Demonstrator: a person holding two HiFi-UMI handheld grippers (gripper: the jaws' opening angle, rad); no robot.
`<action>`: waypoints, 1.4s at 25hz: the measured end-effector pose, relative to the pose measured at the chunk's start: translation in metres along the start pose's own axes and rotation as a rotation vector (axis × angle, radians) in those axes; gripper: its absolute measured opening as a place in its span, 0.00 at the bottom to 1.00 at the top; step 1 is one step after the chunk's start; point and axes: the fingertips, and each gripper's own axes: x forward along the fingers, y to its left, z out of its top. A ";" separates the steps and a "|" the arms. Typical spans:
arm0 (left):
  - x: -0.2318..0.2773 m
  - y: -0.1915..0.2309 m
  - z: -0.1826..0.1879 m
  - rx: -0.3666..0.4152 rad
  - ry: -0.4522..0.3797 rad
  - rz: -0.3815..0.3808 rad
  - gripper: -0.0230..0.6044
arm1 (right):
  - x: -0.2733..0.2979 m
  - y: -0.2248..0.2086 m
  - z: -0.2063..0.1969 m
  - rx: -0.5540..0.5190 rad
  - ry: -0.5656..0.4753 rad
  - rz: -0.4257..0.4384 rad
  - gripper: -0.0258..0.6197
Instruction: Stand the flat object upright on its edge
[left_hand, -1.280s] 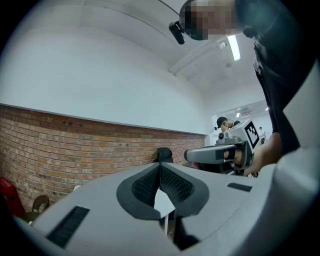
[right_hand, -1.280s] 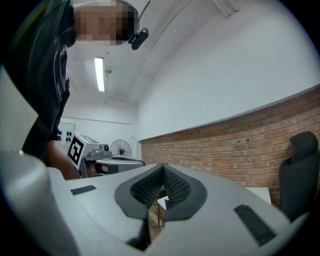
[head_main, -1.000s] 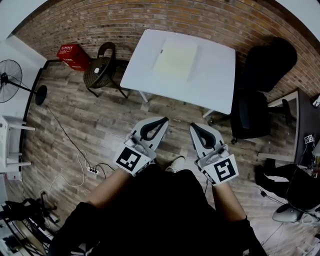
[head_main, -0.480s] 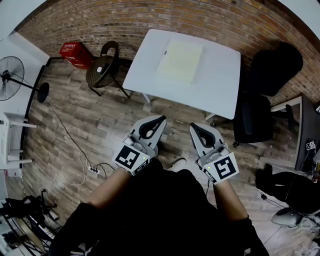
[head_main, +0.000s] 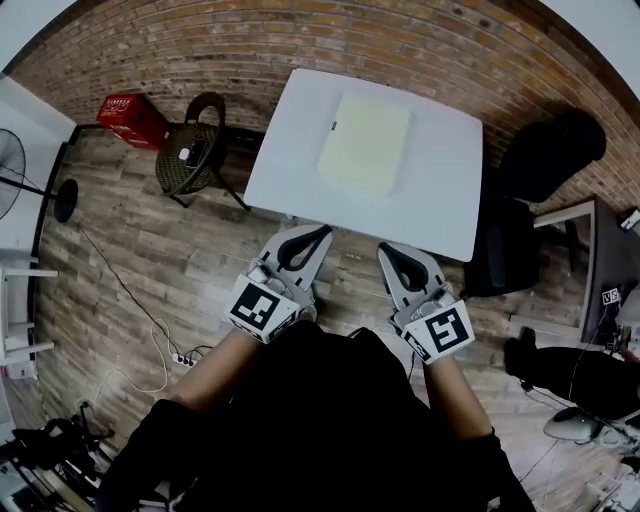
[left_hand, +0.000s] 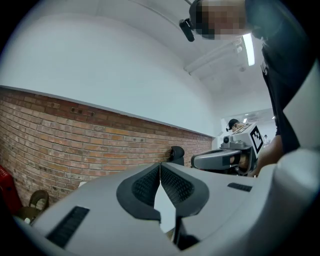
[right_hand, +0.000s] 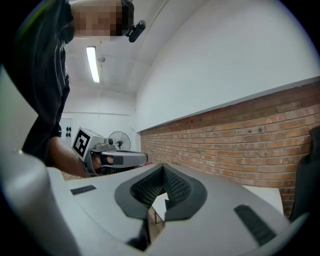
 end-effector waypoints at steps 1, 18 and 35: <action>0.003 0.012 0.001 -0.003 -0.001 -0.008 0.07 | 0.011 -0.003 0.001 0.001 0.005 -0.007 0.03; 0.058 0.128 -0.005 -0.028 0.065 -0.124 0.07 | 0.117 -0.059 0.001 0.071 0.055 -0.147 0.04; 0.192 0.160 -0.008 -0.020 0.102 -0.038 0.07 | 0.137 -0.210 -0.012 0.076 0.079 -0.095 0.04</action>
